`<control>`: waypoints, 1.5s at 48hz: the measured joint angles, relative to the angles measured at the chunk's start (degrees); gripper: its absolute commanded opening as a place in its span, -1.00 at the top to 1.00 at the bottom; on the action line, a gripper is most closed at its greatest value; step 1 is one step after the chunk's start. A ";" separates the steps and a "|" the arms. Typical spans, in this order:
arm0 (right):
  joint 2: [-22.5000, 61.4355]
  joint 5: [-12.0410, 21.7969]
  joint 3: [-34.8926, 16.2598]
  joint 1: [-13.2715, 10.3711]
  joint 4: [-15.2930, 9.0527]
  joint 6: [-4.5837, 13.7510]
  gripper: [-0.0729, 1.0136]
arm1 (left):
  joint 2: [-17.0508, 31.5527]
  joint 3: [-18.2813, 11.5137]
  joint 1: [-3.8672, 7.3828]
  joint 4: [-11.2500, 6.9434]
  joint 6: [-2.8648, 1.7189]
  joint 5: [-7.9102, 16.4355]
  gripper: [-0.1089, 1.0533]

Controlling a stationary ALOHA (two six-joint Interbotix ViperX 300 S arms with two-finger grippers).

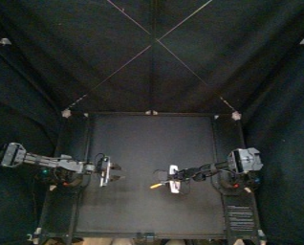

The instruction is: Uncap the pen

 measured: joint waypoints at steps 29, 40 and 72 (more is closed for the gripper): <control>-3.69 0.53 -1.58 -0.79 -1.05 0.00 -0.02 | 0.88 -1.41 2.46 -8.26 0.18 -2.81 -0.52; -10.63 -1.23 -4.66 -3.08 -2.64 -0.09 -0.02 | 6.42 -3.52 3.34 -8.96 0.26 -5.71 -0.52; -18.02 -11.69 -2.29 -6.42 -4.31 -0.26 -0.02 | 23.73 -15.38 3.78 -5.36 0.35 -9.40 -0.52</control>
